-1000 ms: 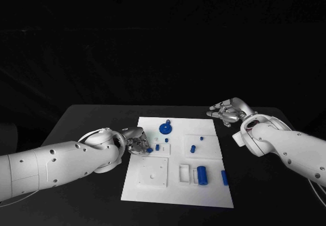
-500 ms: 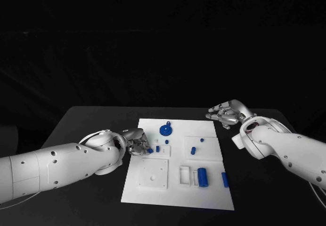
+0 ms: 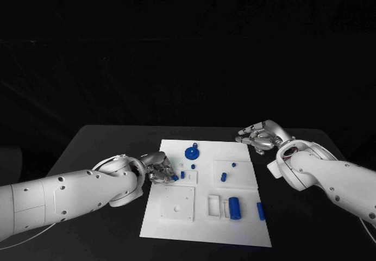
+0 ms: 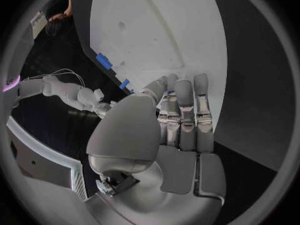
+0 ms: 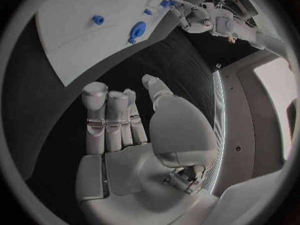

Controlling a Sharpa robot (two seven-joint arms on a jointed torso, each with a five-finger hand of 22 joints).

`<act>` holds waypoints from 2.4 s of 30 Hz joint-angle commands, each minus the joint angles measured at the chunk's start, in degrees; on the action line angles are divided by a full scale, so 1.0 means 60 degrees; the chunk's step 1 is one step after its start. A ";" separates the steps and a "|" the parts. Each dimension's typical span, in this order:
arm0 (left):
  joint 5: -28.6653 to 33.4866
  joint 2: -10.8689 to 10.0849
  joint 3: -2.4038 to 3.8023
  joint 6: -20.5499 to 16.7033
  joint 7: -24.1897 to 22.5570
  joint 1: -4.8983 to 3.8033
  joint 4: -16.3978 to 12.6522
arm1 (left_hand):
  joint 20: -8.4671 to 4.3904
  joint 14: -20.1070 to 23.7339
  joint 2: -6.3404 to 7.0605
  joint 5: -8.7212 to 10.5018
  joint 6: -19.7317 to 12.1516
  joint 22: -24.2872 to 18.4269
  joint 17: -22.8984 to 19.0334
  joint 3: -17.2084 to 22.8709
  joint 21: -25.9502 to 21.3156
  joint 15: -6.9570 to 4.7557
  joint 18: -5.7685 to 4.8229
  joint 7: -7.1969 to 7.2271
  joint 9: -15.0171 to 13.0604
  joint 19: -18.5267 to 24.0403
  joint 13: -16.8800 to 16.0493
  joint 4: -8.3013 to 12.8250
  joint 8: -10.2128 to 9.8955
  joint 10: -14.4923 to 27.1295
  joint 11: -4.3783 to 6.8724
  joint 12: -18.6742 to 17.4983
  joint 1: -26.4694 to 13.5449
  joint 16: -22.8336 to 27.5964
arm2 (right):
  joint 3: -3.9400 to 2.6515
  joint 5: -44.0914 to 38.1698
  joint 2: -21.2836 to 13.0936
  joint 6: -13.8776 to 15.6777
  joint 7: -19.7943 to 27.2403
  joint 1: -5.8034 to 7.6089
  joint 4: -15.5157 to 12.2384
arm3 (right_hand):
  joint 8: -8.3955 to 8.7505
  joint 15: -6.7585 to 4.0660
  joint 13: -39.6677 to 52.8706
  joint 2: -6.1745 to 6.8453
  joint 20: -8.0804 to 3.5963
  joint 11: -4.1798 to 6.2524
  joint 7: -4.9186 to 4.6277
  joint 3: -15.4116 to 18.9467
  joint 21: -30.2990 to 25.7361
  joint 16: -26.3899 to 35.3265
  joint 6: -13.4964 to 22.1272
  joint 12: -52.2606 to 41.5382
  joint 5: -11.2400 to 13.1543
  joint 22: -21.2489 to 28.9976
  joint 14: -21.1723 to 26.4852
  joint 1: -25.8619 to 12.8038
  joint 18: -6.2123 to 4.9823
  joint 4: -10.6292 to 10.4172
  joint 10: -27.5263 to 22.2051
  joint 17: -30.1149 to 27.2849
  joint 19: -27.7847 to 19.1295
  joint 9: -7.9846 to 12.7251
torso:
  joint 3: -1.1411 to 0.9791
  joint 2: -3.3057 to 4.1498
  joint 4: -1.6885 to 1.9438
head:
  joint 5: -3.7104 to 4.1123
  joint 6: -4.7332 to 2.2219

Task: Assemble the parts on the task board

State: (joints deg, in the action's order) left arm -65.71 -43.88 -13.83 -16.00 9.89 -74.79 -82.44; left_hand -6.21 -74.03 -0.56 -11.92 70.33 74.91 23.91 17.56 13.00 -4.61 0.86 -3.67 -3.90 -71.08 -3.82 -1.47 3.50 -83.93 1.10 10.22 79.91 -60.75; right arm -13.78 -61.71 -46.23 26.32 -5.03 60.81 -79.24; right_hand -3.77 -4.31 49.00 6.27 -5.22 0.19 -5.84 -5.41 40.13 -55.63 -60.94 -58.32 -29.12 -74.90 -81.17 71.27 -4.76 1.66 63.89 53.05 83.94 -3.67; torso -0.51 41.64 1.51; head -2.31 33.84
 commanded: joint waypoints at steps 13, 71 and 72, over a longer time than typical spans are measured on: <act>0.4218 -0.0180 0.0230 0.1469 -0.0301 -0.0349 0.0286 | -0.0034 0.0054 -0.0042 -0.0791 0.0563 0.0218 0.0116 0.0249 0.0443 -0.0107 -0.0026 0.0258 -0.0622 0.0309 -0.0024 0.0807 0.0037 -0.0449 0.0123 0.0460 -0.0810 -0.0323 | 0.0021 -0.1685 -0.0047 -0.0186 0.0963 -0.0130 -0.0856 | 0.0042 -0.0014 0.0073 -0.0241 -0.0034 0.0036 0.0023 -0.0417 0.0188 -0.0001 -0.0158 -0.0055 0.0012 -0.0820 -0.0101 -0.0073 -0.0148 0.0930 0.0128 0.0090 0.0498 0.0017 | -0.0009 -0.0012 0.0010 | -0.0119 -0.0220; 0.7590 0.0787 0.0280 0.6420 0.0725 -0.1254 0.1398 | -0.0121 0.0050 -0.0215 -0.1960 0.0677 0.0210 0.0180 0.0489 0.1406 -0.0186 0.0016 0.0317 -0.1304 0.0611 -0.0035 0.2145 0.0036 -0.0459 0.0242 0.1077 -0.1823 -0.0942 | 0.1355 -0.6690 0.0988 -0.1059 0.1664 0.0204 -0.2024 | 0.0043 -0.0144 0.0871 -0.0428 -0.0193 0.0209 0.0186 -0.0916 0.0940 -0.0220 -0.0050 -0.0400 0.1906 -0.0931 -0.0218 0.0256 0.0140 0.2139 0.0573 0.0503 0.0458 0.0022 | 0.0009 -0.0003 0.0022 | -0.0231 -0.0335; 0.7590 0.0788 0.0280 0.6425 0.0721 -0.1255 0.1397 | -0.0121 0.0050 -0.0215 -0.1960 0.0677 0.0210 0.0180 0.0489 0.1406 -0.0186 0.0016 0.0317 -0.1304 0.0611 -0.0035 0.2145 0.0036 -0.0459 0.0242 0.1077 -0.1823 -0.0942 | 0.1359 -0.6694 0.0998 -0.1061 0.1662 0.0203 -0.2010 | 0.0042 -0.0140 0.0881 -0.0468 -0.0190 0.0204 0.0186 -0.0981 0.0939 -0.0224 -0.0080 -0.0406 0.2040 -0.0929 -0.0221 0.0264 0.0139 0.2117 0.0582 0.0507 0.0459 0.0022 | 0.0005 -0.0002 0.0026 | -0.0229 -0.0311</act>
State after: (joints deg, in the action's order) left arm -20.73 -39.29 -12.20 21.04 14.43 -82.08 -73.87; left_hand -6.87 -73.70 -1.24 -23.32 70.43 74.93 25.02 20.45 21.17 -5.51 0.86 -3.76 -3.90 -67.86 -3.99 11.10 3.50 -84.04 2.04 16.31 68.73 -66.07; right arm -5.63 -100.99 -40.35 19.94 5.03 62.03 -91.37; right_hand -3.77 -5.02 54.25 3.56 -6.04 1.34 -4.67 -11.20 45.46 -56.75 -61.22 -60.39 -16.89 -74.90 -82.33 73.09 -4.80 14.41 67.09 56.09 83.94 -3.61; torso -0.46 41.62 1.65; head -3.63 31.85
